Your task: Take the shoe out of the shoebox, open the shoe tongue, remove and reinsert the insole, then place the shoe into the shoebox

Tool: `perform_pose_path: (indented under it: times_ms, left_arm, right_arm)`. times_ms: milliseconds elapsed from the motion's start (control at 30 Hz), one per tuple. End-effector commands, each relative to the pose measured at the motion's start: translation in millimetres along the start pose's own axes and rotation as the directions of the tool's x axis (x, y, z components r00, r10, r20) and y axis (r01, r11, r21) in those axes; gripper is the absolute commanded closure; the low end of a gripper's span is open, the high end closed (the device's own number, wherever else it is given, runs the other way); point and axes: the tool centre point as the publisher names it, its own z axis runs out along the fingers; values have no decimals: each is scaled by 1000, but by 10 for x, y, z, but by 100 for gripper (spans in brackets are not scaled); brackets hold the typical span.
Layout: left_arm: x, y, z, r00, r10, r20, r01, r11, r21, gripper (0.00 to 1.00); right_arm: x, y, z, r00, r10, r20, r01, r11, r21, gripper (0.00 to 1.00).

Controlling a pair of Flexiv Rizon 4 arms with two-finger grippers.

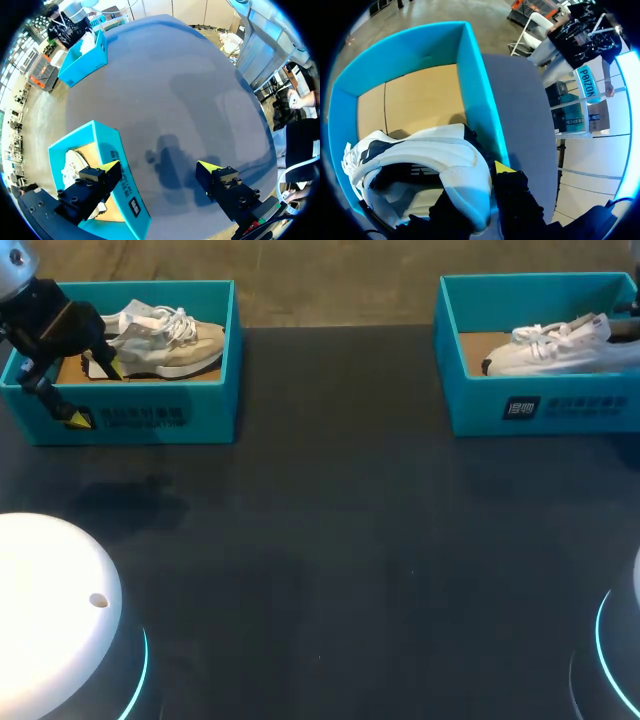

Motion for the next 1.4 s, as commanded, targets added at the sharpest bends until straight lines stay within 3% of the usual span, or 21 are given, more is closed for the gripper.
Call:
perform_pose_path:
  times_ms: [33, 300, 767, 800, 833, 967, 1400]
  left_arm:
    - [2, 3, -4, 1000, 1, -2, -1, 1000, -3, 0]
    - [2, 3, -4, 1000, 1, -2, -1, 1000, -3, 0]
    - [2, 3, -4, 1000, 1, -2, -1, 1000, -3, 0]
    - [2, 3, -4, 1000, 1, -2, -1, 1000, -3, 0]
    - [2, 3, -4, 1000, 1, -2, -1, 1000, -3, 0]
    - [2, 3, -4, 1000, 1, -2, -1, 1000, -3, 0]
    - [2, 3, -4, 1000, 1, -2, -1, 1000, -3, 0]
  right_arm:
    - [50, -9, 86, 1000, -4, 6, 4, 1000, -2, 100]
    - [114, -69, 244, 1000, -7, 17, 7, 1000, 13, 100]
    - [199, -122, 327, 1000, -8, 22, 7, 999, 45, 100]
    - [202, -124, 325, 1000, -8, 21, 7, 999, 46, 99]
    - [206, -127, 323, 1000, -6, 20, 5, 999, 47, 82]
    - [213, -133, 316, 1000, 1, 20, -2, 999, 47, 87]
    - [254, -172, 253, 1000, 12, 25, -13, 999, 47, 69]
